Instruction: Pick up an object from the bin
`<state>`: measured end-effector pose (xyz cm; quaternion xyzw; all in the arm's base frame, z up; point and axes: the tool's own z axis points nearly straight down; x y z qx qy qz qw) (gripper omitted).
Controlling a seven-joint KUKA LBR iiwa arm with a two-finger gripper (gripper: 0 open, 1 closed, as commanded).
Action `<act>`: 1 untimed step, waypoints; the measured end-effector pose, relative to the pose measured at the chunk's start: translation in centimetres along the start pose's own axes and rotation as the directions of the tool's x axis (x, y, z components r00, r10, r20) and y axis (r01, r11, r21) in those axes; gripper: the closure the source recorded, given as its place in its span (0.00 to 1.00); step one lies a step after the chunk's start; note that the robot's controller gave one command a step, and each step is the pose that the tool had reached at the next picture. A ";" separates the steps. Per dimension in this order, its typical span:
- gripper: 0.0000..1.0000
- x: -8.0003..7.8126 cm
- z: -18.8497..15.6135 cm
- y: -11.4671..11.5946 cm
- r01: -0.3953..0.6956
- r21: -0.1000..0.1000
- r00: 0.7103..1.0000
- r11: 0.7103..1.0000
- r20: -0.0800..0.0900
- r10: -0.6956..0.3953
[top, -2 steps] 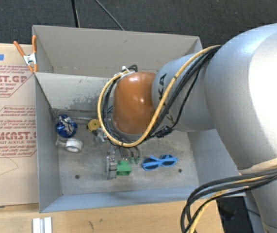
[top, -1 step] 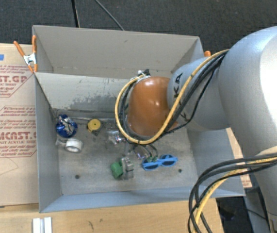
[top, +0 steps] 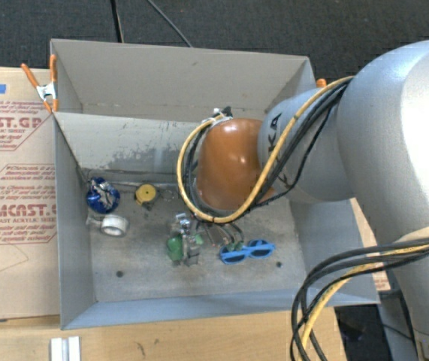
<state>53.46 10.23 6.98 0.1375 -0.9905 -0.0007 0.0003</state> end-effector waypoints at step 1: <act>1.00 1.7 -20.9 -3.1 -0.046 0.003 0.999 0.999 0.011 0.046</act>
Offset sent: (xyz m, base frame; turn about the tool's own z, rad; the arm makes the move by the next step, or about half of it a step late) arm -0.0098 -0.0351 0.2042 0.0450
